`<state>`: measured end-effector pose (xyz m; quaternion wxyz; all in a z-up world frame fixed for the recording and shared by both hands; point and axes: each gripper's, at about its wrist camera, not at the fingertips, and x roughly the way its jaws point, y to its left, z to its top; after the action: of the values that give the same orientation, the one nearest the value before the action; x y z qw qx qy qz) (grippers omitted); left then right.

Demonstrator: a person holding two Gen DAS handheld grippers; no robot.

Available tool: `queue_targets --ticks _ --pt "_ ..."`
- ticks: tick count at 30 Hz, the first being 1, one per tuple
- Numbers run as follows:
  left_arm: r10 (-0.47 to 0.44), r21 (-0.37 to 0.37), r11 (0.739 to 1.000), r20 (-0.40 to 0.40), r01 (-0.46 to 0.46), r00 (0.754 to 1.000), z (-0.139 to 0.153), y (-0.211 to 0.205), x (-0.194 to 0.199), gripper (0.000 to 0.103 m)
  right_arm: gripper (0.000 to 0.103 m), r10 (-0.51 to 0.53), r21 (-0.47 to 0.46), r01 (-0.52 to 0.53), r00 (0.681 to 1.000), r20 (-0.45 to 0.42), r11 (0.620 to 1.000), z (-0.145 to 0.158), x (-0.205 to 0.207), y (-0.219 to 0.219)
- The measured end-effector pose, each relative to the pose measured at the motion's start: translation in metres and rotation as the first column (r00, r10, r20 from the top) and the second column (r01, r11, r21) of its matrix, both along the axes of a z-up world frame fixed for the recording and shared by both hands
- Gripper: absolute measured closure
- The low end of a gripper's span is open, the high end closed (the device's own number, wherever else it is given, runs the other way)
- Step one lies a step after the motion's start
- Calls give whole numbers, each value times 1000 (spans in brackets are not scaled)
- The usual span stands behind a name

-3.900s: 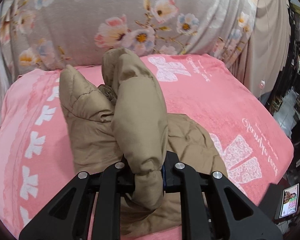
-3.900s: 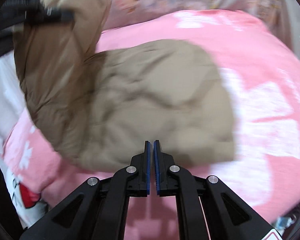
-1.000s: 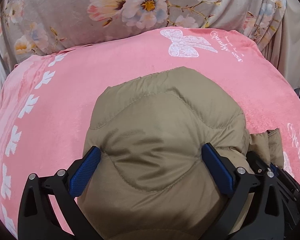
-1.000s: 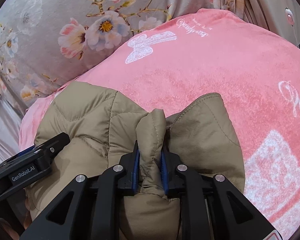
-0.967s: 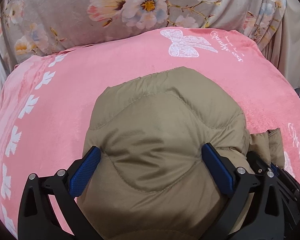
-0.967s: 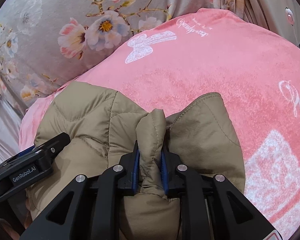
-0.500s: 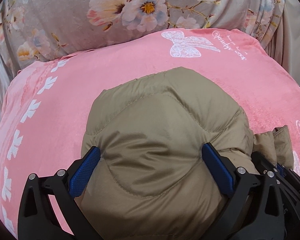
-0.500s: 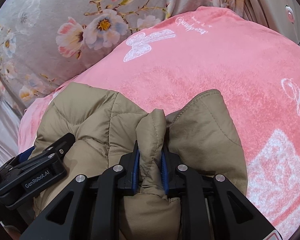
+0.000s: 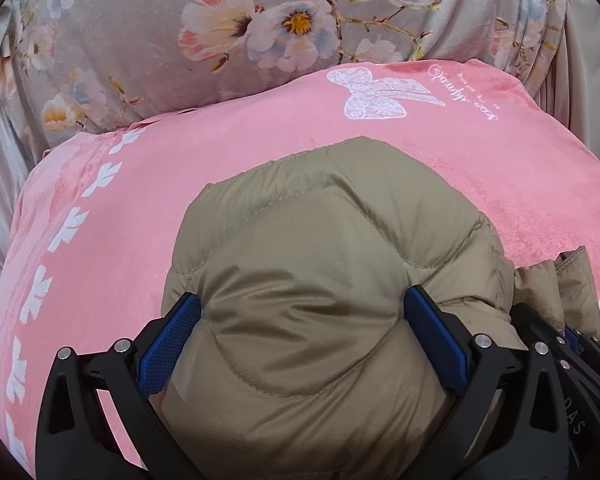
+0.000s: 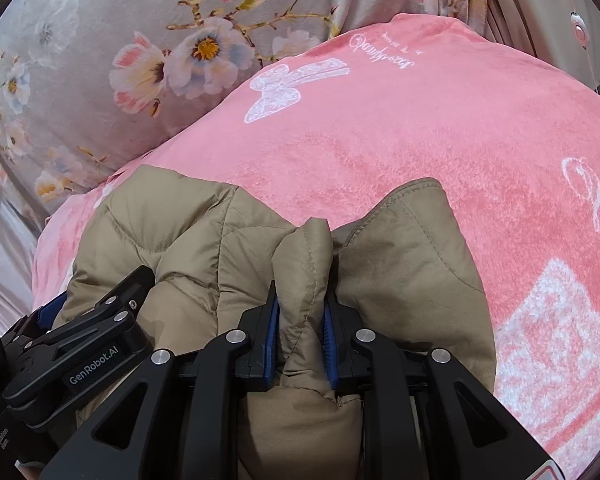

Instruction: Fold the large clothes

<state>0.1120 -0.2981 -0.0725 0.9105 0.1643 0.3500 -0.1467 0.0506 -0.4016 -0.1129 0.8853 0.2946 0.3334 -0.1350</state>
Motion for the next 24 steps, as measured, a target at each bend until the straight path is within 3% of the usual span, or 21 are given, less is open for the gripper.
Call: queue_targets --ticks 18,22,24 --pt "10 24 1000 32 -11 999 -3 -3 -3 5 86 -16 -34 14 999 -34 999 -1 3 1" --pt "4 7 1000 20 -4 1000 -2 -2 -2 5 84 -7 -22 6 999 -46 1000 -1 3 -3" --pt "-21 -24 999 -22 21 1000 4 7 0 5 79 -9 -18 8 998 -67 1000 9 -3 -7"
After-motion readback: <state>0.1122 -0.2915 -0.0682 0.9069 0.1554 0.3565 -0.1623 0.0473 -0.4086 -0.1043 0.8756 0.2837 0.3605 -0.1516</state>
